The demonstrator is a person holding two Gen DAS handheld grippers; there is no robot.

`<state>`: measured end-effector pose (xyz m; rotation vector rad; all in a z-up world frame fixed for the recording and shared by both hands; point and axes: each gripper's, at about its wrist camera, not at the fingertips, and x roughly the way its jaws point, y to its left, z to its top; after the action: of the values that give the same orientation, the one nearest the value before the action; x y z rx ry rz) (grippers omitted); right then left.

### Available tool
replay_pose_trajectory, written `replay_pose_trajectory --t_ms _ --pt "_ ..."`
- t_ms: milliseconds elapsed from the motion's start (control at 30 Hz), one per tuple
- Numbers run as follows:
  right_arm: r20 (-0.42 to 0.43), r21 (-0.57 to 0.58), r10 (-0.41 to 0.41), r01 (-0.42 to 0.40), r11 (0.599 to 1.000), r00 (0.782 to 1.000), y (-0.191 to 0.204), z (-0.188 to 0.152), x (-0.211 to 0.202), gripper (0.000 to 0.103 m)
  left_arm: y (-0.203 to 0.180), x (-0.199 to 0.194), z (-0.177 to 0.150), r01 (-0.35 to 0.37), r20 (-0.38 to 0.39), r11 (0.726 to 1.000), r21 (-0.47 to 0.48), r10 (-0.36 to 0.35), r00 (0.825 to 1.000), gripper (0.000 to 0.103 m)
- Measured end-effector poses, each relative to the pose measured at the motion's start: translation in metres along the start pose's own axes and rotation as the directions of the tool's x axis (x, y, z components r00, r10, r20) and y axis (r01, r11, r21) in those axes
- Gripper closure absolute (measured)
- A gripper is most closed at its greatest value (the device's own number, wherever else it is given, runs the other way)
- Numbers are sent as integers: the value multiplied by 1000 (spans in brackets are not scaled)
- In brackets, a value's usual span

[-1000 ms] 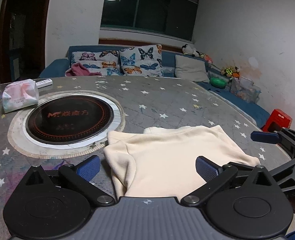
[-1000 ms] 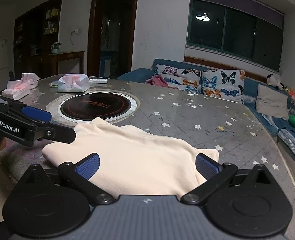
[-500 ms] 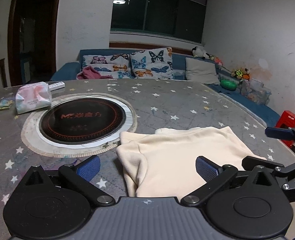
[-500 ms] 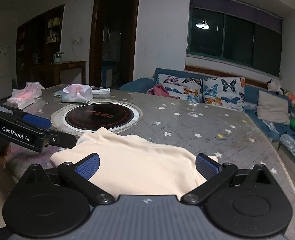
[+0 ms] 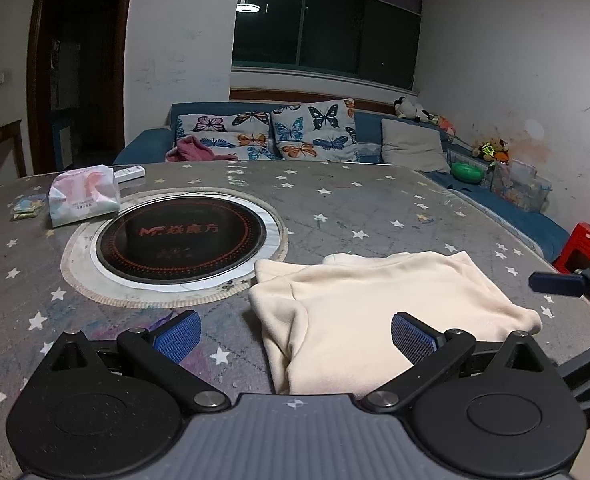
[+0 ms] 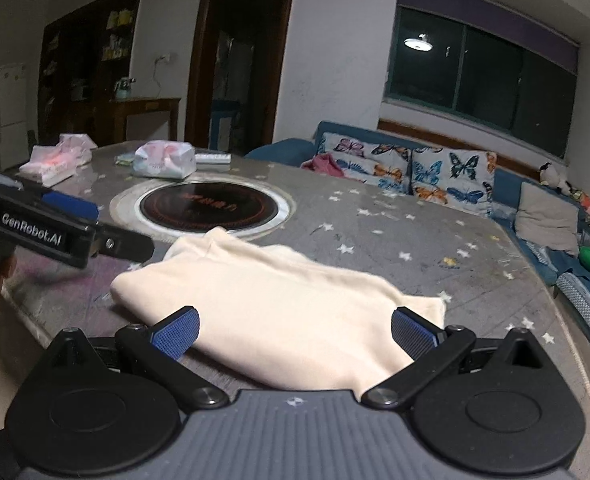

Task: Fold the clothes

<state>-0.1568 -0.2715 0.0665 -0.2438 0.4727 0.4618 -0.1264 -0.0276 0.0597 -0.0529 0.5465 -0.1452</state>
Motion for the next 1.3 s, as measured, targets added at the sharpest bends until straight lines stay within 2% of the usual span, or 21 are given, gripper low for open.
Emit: replay_pose_trajectory --t_ms 633,933,1300 --pt "-15 -34 27 -27 999 1000 20 -2 -3 0 2 -2 -9 -52 -40 998 -25 51 998 0" --pt "-18 -49 53 -54 997 998 31 -5 -9 0 6 -5 -13 -39 -73 996 -81 33 997 0" --pt "-12 -69 86 -87 994 996 37 -11 -11 0 -6 -3 -18 -70 -107 996 -51 64 992 0"
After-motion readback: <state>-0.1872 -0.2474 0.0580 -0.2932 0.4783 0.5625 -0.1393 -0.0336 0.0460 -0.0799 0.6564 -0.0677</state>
